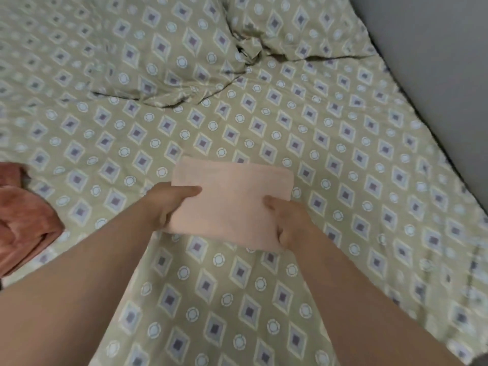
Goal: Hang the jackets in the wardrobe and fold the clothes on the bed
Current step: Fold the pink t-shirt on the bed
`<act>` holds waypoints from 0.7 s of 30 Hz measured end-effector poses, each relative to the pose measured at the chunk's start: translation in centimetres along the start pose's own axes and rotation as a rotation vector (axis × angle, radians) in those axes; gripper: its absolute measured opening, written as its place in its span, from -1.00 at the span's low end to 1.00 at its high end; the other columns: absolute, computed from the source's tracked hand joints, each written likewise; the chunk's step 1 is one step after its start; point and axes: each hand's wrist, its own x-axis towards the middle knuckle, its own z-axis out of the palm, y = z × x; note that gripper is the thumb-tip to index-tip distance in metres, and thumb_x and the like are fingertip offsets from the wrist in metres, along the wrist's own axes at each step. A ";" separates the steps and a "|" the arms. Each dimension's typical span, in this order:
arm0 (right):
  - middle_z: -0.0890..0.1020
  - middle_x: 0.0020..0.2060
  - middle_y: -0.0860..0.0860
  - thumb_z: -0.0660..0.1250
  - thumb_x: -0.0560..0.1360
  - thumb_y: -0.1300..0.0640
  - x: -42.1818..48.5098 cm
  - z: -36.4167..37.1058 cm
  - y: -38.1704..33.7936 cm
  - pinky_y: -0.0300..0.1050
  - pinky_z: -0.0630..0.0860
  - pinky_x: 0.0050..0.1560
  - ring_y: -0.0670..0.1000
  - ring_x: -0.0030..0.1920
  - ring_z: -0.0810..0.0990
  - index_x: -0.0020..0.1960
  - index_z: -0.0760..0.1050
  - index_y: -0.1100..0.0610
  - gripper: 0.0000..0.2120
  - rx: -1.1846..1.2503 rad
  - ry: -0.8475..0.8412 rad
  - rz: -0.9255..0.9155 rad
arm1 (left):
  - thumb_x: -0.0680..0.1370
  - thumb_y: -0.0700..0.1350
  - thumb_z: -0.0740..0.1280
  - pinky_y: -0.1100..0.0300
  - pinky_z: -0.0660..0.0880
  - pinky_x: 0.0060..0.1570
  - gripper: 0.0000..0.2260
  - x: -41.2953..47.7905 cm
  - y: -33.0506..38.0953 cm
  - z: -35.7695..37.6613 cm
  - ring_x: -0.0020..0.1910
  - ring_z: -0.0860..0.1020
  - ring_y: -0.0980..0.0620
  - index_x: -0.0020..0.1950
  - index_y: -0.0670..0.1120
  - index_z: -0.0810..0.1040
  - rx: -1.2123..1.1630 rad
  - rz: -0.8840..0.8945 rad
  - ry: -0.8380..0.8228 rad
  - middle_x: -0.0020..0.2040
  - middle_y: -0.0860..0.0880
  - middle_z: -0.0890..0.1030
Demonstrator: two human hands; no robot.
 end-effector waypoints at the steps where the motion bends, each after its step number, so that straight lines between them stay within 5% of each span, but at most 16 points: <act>1: 0.69 -0.05 0.08 0.43 0.51 0.09 -1.2 -0.6 0.0 0.12 0.59 0.05 0.15 -0.06 0.65 0.10 0.59 0.15 -0.79 -0.044 0.001 -0.031 | 0.39 -0.08 0.57 -0.04 0.60 -0.01 -0.70 -1.4 0.4 -0.4 -0.04 0.66 -0.15 0.05 -0.11 0.61 0.003 0.005 -0.054 -0.04 -0.11 0.71; 6: 0.73 -0.18 -0.08 0.37 0.53 0.06 -9.7 -5.5 -0.7 -0.05 0.63 -0.21 0.03 -0.17 0.71 0.01 0.61 0.01 -0.91 -0.006 0.036 -0.165 | 0.46 -0.17 0.50 0.00 0.59 -0.07 -0.80 -11.3 1.9 -1.4 -0.05 0.69 -0.12 0.06 -0.07 0.63 -0.061 0.102 -0.150 -0.08 -0.05 0.74; 10: 0.74 -0.08 -0.09 0.35 0.54 0.09 -18.2 -9.9 -2.4 0.10 0.65 -0.02 0.06 -0.05 0.71 0.14 0.60 -0.02 -0.82 0.024 0.039 -0.238 | 0.47 -0.23 0.47 0.03 0.57 -0.04 -0.79 -20.1 3.7 -2.4 -0.01 0.69 -0.10 0.09 -0.16 0.61 -0.081 0.165 -0.267 0.01 -0.12 0.72; 14: 0.73 -0.04 -0.06 0.33 0.56 0.13 -26.7 -12.9 -4.7 0.12 0.65 0.01 0.05 -0.05 0.72 0.15 0.60 -0.02 -0.80 0.043 0.017 -0.333 | 0.33 -0.08 0.53 0.05 0.53 -0.10 -0.74 -27.2 6.3 -3.9 -0.11 0.69 -0.04 -0.02 -0.10 0.65 -0.084 0.274 -0.255 -0.03 -0.11 0.73; 18: 0.73 -0.06 -0.11 0.33 0.56 0.10 -35.0 -14.9 -6.1 -0.02 0.65 -0.14 -0.02 -0.09 0.72 0.06 0.62 -0.09 -0.85 0.075 0.032 -0.452 | 0.59 -0.03 0.37 0.02 0.54 -0.06 -0.94 -32.9 8.7 -4.9 -0.05 0.68 0.01 0.01 0.10 0.64 -0.077 0.414 -0.270 -0.02 0.02 0.72; 21: 0.72 0.06 -0.03 0.38 0.52 0.11 -41.1 -16.8 -7.5 0.00 0.64 -0.07 0.06 0.03 0.71 0.21 0.59 -0.08 -0.72 0.049 -0.057 -0.553 | 0.66 0.00 0.25 0.06 0.54 -0.11 -0.89 -37.1 10.8 -4.7 -0.05 0.68 0.06 0.08 0.08 0.57 -0.043 0.490 -0.314 -0.03 0.10 0.72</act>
